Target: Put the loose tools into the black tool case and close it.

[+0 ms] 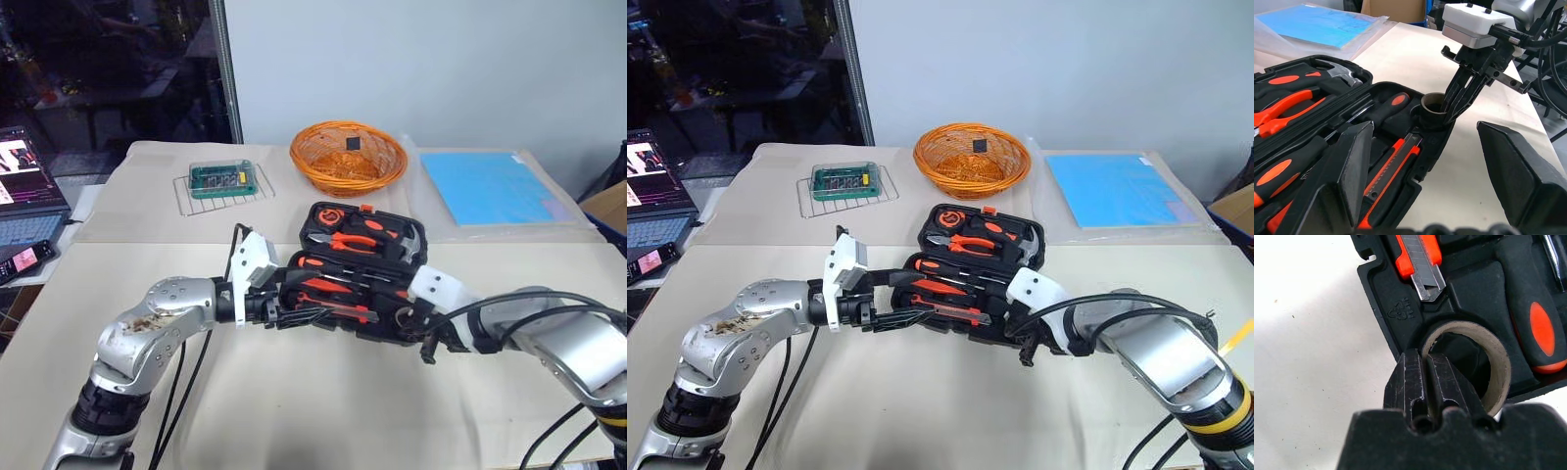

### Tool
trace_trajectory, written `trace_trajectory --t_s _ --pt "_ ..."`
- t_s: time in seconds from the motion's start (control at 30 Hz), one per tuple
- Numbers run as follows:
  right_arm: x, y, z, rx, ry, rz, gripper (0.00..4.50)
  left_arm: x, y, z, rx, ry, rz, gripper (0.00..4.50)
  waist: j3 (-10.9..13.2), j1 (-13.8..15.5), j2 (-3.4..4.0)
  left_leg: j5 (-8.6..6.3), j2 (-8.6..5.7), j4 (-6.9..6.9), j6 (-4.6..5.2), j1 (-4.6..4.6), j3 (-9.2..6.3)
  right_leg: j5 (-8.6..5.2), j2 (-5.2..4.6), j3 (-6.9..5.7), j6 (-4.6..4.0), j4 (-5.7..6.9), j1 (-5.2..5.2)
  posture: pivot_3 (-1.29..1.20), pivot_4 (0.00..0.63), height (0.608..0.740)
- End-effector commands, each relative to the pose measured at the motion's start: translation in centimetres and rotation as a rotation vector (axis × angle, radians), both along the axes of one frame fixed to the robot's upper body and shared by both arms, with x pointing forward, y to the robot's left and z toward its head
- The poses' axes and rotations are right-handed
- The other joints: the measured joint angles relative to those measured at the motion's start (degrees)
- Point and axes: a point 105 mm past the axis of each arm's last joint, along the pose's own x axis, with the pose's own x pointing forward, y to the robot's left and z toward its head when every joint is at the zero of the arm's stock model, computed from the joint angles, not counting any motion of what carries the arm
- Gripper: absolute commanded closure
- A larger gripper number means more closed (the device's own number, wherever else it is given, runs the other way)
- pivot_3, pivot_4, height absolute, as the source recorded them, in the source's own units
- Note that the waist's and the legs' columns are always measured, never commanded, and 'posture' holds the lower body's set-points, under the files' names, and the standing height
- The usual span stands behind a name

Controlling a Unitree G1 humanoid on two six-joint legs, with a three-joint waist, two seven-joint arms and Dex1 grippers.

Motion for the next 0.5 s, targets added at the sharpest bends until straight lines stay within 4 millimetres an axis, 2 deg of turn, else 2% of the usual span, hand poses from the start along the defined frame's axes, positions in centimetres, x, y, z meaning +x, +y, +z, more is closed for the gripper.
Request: trace_trajectory --t_s 0.03,0.33,0.5 --pt "0.5 -0.1 -0.1 -0.023 -0.019 0.005 4.48 -0.4 -0.1 0.9 -0.01 -0.053 -0.005 0.88 0.0 -0.05 -0.01 0.05 0.06 -0.01 -0.08 0.01 0.0 0.04 0.06 0.0 -0.07 0.0 -0.02 0.0 0.15 0.74" --pt "1.1 0.8 2.0 -0.05 -0.127 0.066 4.48 -0.3 0.0 1.0 -0.01 -0.054 0.003 0.88 0.02 -0.01 0.01 0.17 0.14 -0.04 -0.18 -0.09 0.03 0.15 0.18 0.09 -0.19 0.1 -0.24 0.0 0.15 0.74" --pt "1.0 1.0 1.9 -0.058 -0.123 0.078 4.48 -0.3 0.0 1.0 -0.008 -0.053 0.002 0.88 0.02 0.43 0.01 0.14 0.12 -0.12 -0.1 -0.25 0.03 0.26 0.17 0.05 -0.53 0.03 -0.36 0.0 0.15 0.74"
